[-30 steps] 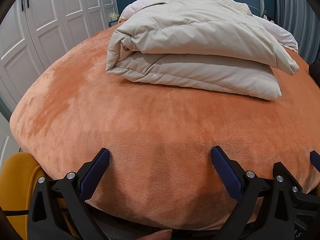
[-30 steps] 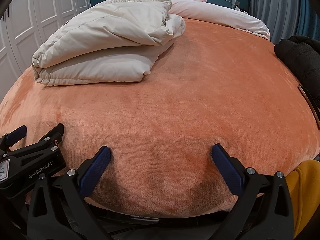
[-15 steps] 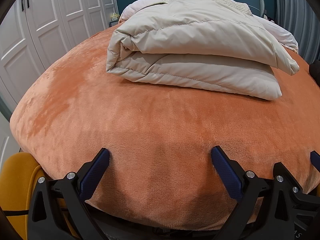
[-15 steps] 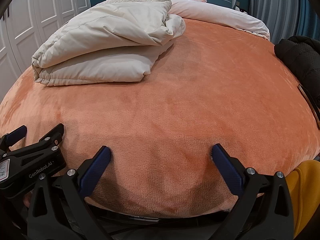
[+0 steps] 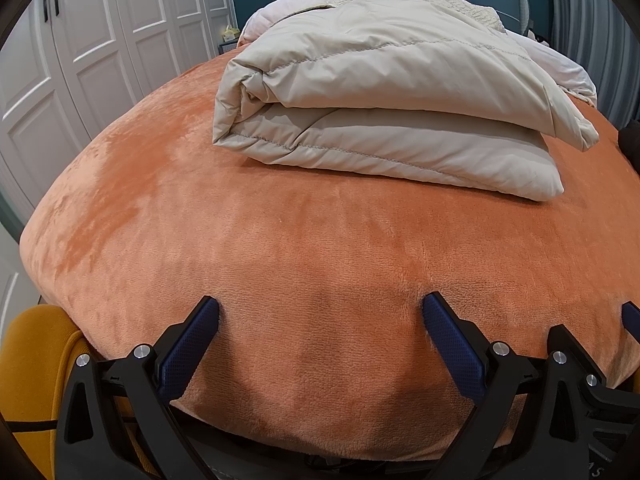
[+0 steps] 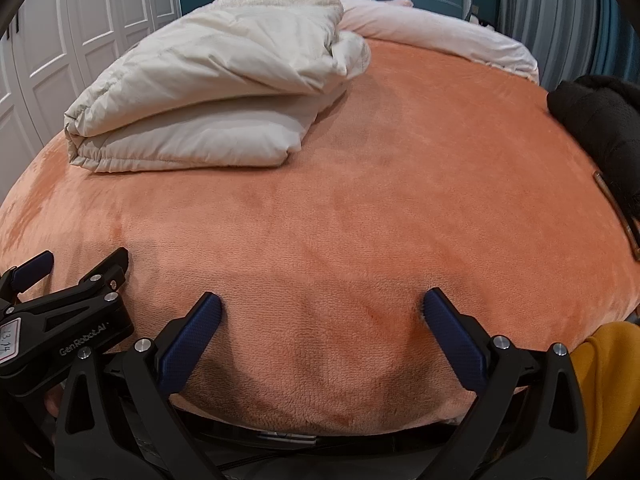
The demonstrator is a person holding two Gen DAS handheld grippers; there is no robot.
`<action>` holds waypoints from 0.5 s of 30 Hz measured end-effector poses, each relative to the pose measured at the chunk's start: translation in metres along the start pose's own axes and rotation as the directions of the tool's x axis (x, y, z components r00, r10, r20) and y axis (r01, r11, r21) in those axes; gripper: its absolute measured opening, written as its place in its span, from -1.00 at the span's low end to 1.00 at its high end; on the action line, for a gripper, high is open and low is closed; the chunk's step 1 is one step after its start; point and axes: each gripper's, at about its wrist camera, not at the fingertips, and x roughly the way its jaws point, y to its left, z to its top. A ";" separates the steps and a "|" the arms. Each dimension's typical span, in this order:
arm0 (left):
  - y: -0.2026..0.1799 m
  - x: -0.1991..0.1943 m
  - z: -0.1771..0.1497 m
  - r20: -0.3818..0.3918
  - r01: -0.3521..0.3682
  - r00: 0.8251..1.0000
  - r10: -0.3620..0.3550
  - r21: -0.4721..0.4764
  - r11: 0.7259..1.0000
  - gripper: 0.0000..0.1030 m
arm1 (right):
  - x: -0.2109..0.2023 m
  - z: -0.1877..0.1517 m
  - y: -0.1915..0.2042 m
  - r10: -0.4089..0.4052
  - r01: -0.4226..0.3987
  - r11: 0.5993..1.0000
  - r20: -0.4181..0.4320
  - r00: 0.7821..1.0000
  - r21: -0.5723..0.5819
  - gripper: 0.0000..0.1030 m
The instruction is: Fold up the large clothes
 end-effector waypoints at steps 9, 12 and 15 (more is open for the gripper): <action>0.000 -0.003 0.004 0.028 -0.014 1.000 0.014 -0.007 1.000 0.90 | -0.002 0.007 0.003 0.019 -0.019 1.000 0.025 1.000 0.009 0.90; 0.000 -0.004 0.004 0.027 -0.013 1.000 0.013 -0.008 1.000 0.90 | -0.001 0.006 0.005 0.013 -0.014 1.000 0.015 1.000 0.012 0.90; -0.002 -0.004 0.003 0.027 -0.014 1.000 0.014 -0.008 1.000 0.90 | 0.001 0.005 0.005 0.011 -0.011 1.000 0.007 1.000 0.015 0.90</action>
